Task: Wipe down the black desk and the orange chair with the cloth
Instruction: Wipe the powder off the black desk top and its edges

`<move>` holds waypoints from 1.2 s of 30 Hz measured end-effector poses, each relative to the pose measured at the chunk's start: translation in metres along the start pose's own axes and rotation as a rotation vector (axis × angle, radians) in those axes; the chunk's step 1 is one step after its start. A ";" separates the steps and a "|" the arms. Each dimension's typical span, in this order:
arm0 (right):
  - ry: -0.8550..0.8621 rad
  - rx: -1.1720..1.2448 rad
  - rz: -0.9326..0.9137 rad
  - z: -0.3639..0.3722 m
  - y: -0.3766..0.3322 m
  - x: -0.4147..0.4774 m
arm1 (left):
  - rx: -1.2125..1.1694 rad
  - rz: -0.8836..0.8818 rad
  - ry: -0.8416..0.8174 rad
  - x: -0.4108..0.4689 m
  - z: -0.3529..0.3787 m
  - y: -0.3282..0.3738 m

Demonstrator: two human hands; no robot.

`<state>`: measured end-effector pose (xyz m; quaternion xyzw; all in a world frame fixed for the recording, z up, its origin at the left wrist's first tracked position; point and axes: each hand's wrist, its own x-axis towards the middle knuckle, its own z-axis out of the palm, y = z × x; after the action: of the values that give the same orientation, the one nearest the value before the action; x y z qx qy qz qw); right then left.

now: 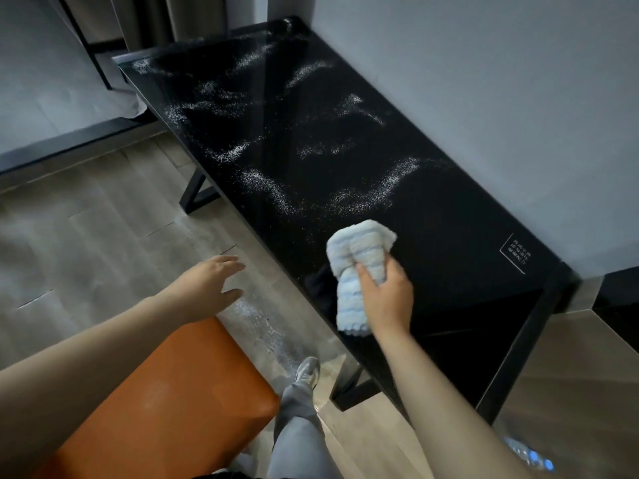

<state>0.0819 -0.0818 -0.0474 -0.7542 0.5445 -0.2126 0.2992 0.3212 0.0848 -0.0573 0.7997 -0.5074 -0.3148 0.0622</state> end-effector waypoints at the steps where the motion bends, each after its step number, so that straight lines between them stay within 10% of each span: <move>1: 0.030 0.003 0.004 -0.010 0.003 0.013 | -0.002 0.013 -0.002 0.005 -0.001 0.007; 36: 0.028 -0.357 -0.168 -0.073 0.143 0.467 | 0.286 -0.176 -0.022 0.290 0.009 0.153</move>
<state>0.0837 -0.5729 -0.0940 -0.8351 0.5127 -0.1475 0.1342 0.2811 -0.2328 -0.1276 0.8383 -0.4756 -0.2524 -0.0859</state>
